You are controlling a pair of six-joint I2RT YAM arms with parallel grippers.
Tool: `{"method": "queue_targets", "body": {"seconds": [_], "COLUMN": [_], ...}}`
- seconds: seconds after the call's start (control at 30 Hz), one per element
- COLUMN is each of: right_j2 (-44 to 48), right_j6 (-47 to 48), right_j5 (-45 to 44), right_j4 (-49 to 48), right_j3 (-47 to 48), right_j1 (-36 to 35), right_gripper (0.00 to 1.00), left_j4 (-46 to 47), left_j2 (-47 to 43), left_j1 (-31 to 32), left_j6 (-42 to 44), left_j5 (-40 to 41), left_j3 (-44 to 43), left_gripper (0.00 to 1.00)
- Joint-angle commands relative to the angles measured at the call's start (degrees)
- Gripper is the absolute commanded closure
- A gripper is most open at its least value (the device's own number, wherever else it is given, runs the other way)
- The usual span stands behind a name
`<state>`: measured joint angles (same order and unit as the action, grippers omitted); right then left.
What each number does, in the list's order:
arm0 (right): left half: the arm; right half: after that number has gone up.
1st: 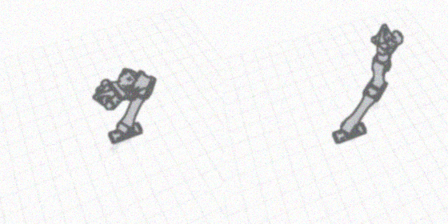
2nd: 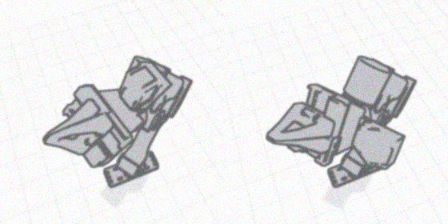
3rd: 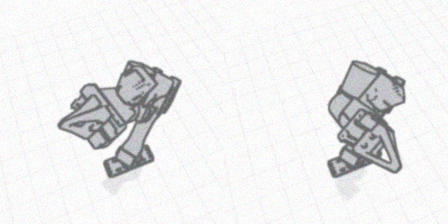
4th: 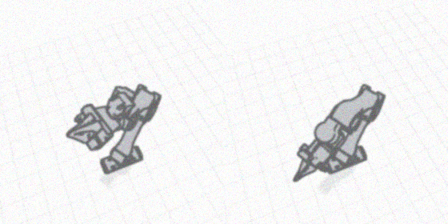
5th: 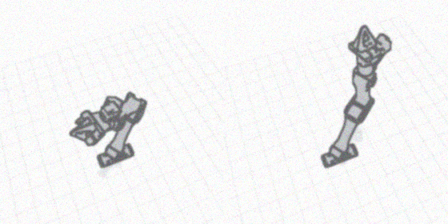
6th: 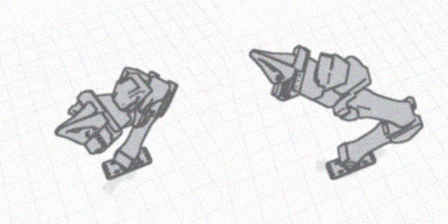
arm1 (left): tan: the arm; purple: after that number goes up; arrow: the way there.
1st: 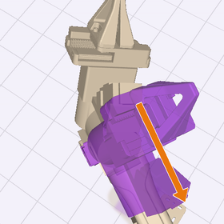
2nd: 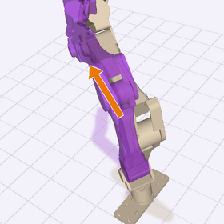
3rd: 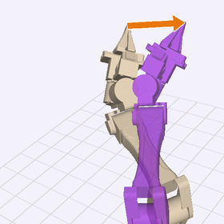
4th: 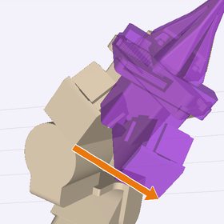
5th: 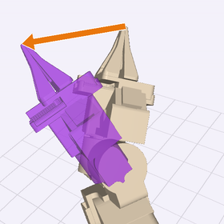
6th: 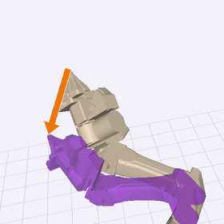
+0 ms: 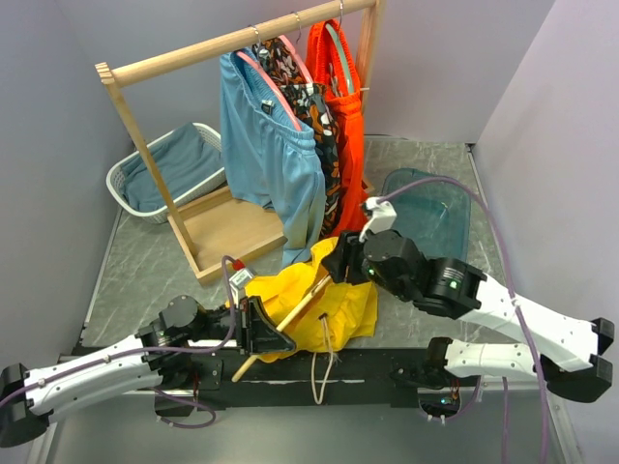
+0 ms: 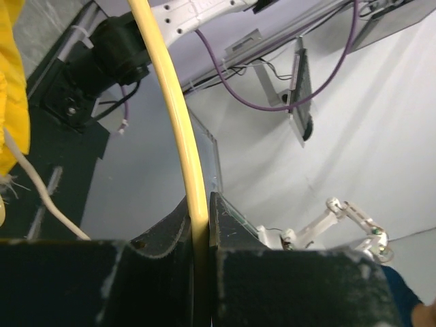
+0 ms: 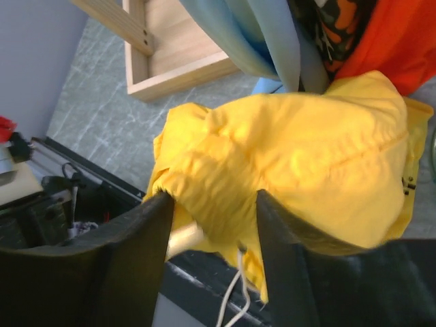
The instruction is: Place the shorts on the hanger
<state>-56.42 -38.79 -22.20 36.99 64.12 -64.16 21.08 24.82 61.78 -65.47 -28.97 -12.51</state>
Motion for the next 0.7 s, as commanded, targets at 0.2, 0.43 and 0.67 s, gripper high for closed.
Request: {"method": "queue_targets", "body": {"seconds": [0.2,0.43,0.67], "right_j2": [11.4,15.5,9.3], "right_j6": [-20.1,-23.0,-28.0], "right_j5": [-0.8,17.2,36.8], "right_j4": [13.7,9.7,6.1], "right_j3": [-0.1,-4.7,-9.4], "right_j1": [5.0,24.7,33.6], "right_gripper": [0.27,0.25,0.38], "left_j4": [15.8,10.0,5.1], "left_j2": [2.8,4.8,8.8], "left_j1": [3.2,4.5,6.2], "left_j6": [9.6,14.4,20.1], "left_j5": [6.8,6.5,8.1], "left_j3": [2.5,-0.8,-4.8], "left_gripper": [0.99,0.99,0.99]}}
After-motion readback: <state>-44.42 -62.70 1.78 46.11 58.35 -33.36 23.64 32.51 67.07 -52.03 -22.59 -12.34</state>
